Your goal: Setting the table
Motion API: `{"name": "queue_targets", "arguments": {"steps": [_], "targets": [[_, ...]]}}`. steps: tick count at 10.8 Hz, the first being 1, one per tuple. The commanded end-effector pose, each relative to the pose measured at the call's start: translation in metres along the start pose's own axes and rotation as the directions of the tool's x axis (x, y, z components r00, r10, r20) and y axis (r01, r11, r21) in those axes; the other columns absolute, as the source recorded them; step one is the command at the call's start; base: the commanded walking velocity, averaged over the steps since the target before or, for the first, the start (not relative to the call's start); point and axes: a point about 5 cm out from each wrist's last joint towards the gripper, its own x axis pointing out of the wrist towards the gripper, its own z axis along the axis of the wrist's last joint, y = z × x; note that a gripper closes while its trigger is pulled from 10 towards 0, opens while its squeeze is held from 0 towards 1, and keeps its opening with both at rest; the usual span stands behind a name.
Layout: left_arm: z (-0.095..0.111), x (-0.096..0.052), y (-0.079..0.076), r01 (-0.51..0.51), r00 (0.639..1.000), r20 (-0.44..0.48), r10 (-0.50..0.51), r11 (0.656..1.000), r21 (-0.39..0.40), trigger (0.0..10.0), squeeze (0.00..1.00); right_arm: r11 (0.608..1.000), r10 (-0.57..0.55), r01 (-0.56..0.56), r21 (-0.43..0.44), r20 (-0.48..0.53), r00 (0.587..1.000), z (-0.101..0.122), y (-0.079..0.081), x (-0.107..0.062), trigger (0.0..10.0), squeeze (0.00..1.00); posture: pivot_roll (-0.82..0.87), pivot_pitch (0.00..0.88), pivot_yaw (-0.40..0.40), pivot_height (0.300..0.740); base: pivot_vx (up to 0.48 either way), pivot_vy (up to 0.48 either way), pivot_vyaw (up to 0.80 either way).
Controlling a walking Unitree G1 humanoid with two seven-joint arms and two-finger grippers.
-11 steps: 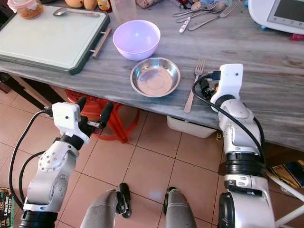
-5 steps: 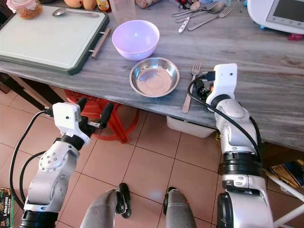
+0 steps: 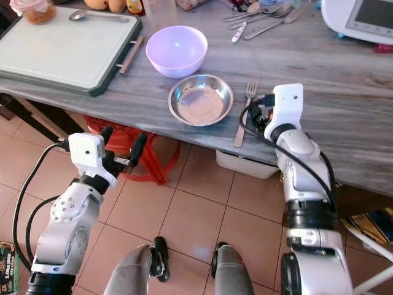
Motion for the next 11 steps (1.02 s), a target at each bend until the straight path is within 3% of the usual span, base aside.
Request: {"name": "queue_targets", "arguments": {"steps": [1,3,6,7,9,10,11], "targets": [[-0.004,-0.002,0.001,-0.004,1.0,-0.019,0.004,1.0,0.004,10.0,0.0,0.999,-0.047,0.047,-0.001,-0.033,0.998,-0.009,-0.006,-0.006,10.0,0.0,-0.02,0.253,0.068,0.74,0.0,0.0,0.0],[-0.004,-0.001,-0.001,0.0,1.0,-0.01,0.0,1.0,-0.007,10.0,0.0,0.978,-0.209,0.209,0.004,0.019,0.978,-0.008,-0.023,-0.022,10.0,0.0,-0.03,0.242,0.066,0.74,0.0,0.0,0.0],[-0.003,0.003,-0.002,0.006,1.0,0.001,-0.006,1.0,-0.01,10.0,0.0,0.956,-0.293,0.292,0.027,0.117,0.949,-0.005,-0.028,-0.036,10.0,0.0,-0.05,0.227,0.067,0.74,0.0,0.0,0.0],[0.002,0.007,0.0,-0.006,1.0,0.027,0.006,1.0,-0.01,10.0,0.0,0.955,-0.294,0.294,0.03,0.194,0.936,-0.001,-0.02,-0.044,10.0,0.0,-0.05,0.207,0.063,0.74,0.0,0.0,0.0],[0.005,0.01,0.002,-0.033,0.999,0.038,0.033,0.999,-0.003,10.0,0.0,0.956,-0.292,0.278,0.094,0.215,0.932,-0.001,-0.011,-0.048,10.0,0.0,-0.05,0.195,0.058,0.74,0.0,0.0,0.0],[0.014,0.015,0.011,-0.107,0.992,0.066,0.105,0.994,0.03,10.0,0.0,0.963,-0.268,0.251,0.098,0.263,0.927,0.003,0.006,-0.052,10.0,0.0,-0.05,0.176,0.047,0.74,0.0,0.0,0.0],[0.015,0.015,0.016,-0.142,0.988,0.067,0.139,0.989,0.039,10.0,0.0,0.965,-0.262,0.244,0.098,0.272,0.926,0.002,0.012,-0.053,10.0,0.0,-0.05,0.167,0.046,0.74,0.0,0.0,0.0]]}}
